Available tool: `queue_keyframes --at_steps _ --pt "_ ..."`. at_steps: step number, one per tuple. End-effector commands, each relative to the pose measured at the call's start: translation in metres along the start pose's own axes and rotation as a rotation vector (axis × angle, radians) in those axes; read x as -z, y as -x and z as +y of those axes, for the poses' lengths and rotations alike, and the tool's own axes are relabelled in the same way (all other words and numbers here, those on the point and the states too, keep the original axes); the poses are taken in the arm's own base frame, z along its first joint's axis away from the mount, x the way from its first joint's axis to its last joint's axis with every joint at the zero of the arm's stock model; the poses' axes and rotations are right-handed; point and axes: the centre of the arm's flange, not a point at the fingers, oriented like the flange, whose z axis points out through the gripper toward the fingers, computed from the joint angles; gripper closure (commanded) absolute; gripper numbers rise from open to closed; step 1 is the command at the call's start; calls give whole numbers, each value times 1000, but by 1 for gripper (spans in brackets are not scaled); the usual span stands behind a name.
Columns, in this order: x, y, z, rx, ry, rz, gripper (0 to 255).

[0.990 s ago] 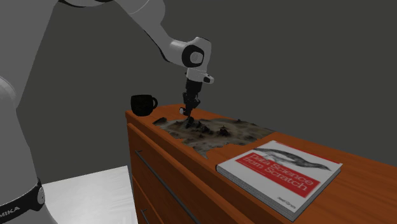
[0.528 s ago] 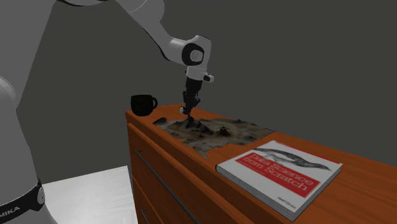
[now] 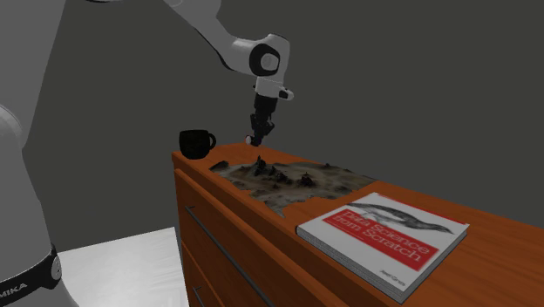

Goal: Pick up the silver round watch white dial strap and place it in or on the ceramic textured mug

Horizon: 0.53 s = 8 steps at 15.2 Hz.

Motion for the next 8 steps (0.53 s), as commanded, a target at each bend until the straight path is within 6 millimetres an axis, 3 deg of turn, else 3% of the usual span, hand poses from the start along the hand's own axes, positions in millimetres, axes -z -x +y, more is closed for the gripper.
queue_keyframes --at_steps 1,8 --pt "11 1 -2 0 0 0 255" --pt "46 6 -10 0 0 0 255"
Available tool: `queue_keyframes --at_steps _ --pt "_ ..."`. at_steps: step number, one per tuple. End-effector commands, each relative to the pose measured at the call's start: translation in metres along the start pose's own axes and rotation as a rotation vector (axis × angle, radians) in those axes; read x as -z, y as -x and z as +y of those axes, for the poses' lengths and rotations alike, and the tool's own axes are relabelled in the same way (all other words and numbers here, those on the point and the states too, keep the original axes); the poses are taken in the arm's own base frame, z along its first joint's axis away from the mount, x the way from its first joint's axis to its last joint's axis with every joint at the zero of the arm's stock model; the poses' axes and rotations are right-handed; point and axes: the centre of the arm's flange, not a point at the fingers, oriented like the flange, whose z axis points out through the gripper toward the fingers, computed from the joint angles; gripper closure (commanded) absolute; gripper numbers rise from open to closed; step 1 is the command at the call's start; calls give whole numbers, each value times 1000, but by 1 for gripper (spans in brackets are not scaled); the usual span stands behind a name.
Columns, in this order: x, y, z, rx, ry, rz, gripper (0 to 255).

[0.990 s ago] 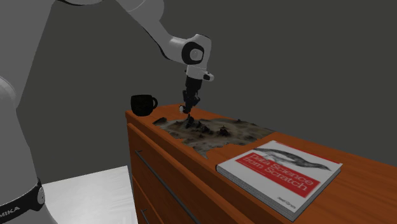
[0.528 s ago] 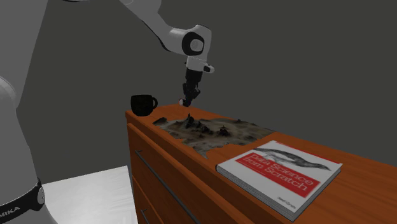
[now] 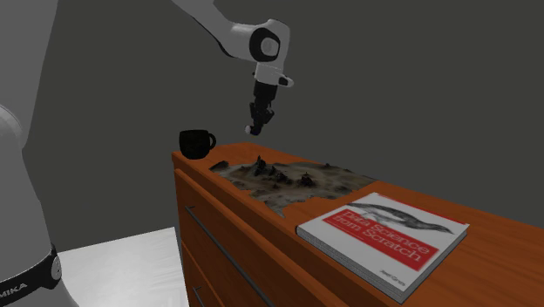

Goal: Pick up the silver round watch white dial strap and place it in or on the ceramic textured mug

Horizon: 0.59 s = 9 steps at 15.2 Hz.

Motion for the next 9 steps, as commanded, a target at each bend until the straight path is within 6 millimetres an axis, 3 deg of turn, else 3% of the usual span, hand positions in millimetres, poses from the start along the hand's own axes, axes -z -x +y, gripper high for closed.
queue_keyframes --at_steps 1,9 --pt "12 0 -2 0 0 0 255" --pt "53 5 -11 0 0 0 255"
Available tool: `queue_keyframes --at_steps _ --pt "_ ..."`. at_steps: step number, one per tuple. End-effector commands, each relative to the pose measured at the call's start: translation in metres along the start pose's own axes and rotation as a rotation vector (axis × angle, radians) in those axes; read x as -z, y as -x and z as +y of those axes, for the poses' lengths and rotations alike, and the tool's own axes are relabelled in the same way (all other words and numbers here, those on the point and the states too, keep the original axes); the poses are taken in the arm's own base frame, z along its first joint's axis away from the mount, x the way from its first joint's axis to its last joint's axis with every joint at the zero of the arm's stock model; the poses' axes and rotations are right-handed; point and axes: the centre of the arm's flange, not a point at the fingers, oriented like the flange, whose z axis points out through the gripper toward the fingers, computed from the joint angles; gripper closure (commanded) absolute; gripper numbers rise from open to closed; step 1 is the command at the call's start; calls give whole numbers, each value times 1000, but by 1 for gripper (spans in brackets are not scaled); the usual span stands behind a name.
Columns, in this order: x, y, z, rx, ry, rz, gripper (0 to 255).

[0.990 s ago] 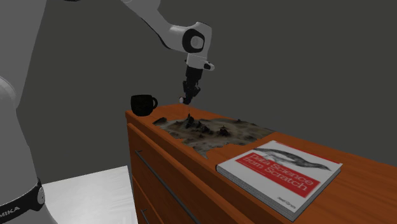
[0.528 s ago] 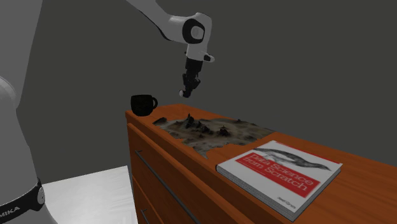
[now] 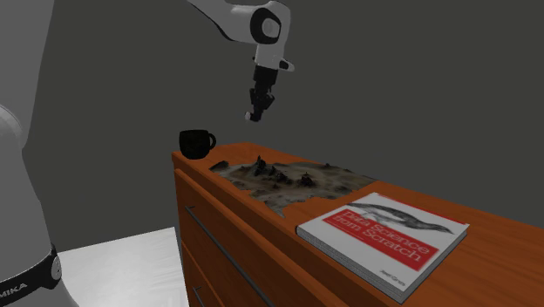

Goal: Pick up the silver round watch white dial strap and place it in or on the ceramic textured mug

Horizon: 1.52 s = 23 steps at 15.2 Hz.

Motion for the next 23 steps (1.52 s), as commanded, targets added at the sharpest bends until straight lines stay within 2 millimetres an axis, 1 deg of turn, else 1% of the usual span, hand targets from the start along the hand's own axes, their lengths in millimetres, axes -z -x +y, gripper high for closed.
queue_keyframes --at_steps 1,6,21,22,23 --pt "10 1 -2 0 0 -1 255" --pt "35 4 -8 0 0 -1 255" --pt "4 159 -128 0 0 -1 255" --pt "3 162 -131 0 0 -1 255" --pt "-2 161 -129 0 0 -1 255"
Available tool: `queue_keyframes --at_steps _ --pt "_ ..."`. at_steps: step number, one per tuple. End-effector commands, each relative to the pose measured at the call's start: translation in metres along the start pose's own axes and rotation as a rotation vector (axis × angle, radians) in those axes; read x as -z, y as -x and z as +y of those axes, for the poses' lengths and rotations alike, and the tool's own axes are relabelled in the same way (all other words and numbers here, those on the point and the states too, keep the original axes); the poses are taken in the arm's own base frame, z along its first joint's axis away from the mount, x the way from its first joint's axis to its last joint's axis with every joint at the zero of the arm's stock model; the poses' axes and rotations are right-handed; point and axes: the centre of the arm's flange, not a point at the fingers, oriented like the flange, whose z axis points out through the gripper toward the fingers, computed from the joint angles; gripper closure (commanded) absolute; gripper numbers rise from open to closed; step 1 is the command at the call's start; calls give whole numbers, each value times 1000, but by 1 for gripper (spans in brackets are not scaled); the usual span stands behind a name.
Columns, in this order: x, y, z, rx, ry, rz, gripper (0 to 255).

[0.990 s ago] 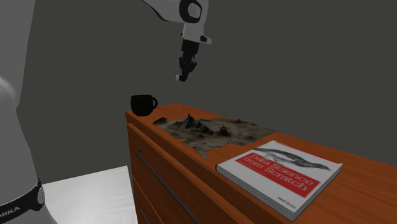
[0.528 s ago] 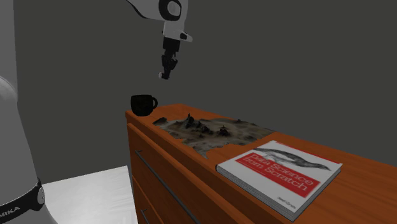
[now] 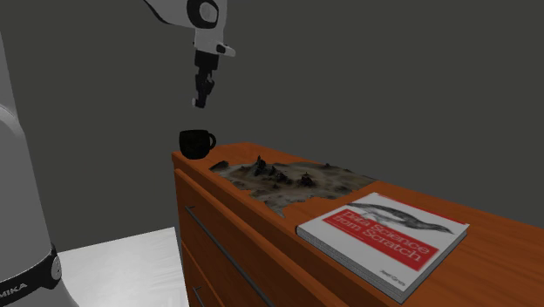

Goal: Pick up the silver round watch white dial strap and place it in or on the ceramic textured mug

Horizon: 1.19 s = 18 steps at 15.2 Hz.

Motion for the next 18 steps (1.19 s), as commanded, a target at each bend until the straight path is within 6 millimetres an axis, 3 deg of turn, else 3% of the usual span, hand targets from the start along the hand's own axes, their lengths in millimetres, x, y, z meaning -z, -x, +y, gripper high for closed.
queue_keyframes --at_steps 1,15,18 --pt "-9 1 -1 -1 0 0 255" --pt "-81 -8 15 -1 0 0 255" --pt "-81 -8 15 -1 0 0 255"
